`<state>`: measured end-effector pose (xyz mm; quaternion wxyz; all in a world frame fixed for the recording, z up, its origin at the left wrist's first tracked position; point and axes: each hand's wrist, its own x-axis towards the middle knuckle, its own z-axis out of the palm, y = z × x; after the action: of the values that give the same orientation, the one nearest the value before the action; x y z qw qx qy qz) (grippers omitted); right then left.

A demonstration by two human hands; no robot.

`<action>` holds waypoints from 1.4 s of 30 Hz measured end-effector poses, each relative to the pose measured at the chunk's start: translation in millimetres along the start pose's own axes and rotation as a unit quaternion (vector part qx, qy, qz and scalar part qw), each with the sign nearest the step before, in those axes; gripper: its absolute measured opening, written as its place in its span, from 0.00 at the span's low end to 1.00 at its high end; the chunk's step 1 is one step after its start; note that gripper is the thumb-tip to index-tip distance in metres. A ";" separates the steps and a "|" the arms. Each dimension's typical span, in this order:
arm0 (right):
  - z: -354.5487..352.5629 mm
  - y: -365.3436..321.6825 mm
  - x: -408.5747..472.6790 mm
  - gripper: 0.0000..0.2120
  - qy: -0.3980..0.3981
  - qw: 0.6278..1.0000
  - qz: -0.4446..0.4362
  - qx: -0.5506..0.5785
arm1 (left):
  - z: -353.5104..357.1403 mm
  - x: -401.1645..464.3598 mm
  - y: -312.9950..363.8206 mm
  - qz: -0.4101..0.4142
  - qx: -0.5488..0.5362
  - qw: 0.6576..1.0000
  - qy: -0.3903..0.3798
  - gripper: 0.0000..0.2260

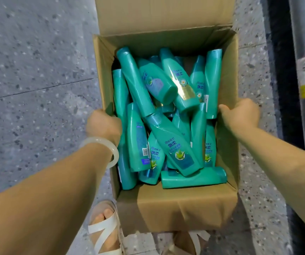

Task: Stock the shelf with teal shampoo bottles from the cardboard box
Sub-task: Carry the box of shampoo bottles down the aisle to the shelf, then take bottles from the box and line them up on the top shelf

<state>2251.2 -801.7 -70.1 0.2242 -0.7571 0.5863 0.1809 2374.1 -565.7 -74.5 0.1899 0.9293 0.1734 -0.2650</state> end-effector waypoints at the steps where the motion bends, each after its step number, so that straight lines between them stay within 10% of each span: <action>1: -0.4 -0.2 1.4 0.16 -0.001 1.000 -0.001 0.000 | 0.1 1.0 0.0 0.002 -0.006 1.000 -0.003 0.03; 18: -68.0 -89.2 127.3 0.25 0.043 0.996 -0.067 -0.025 | 8.7 62.0 128.2 0.061 0.015 0.998 0.009 0.01; 42: -75.7 -101.1 145.2 0.19 0.015 0.994 -0.059 -0.096 | 13.1 60.8 145.7 -0.007 0.090 0.996 -0.009 0.09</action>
<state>2385.9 -939.1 -72.1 0.1522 -0.8108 0.5242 0.2115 2478.7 -684.5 -80.8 0.1055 0.9390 0.1542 -0.2888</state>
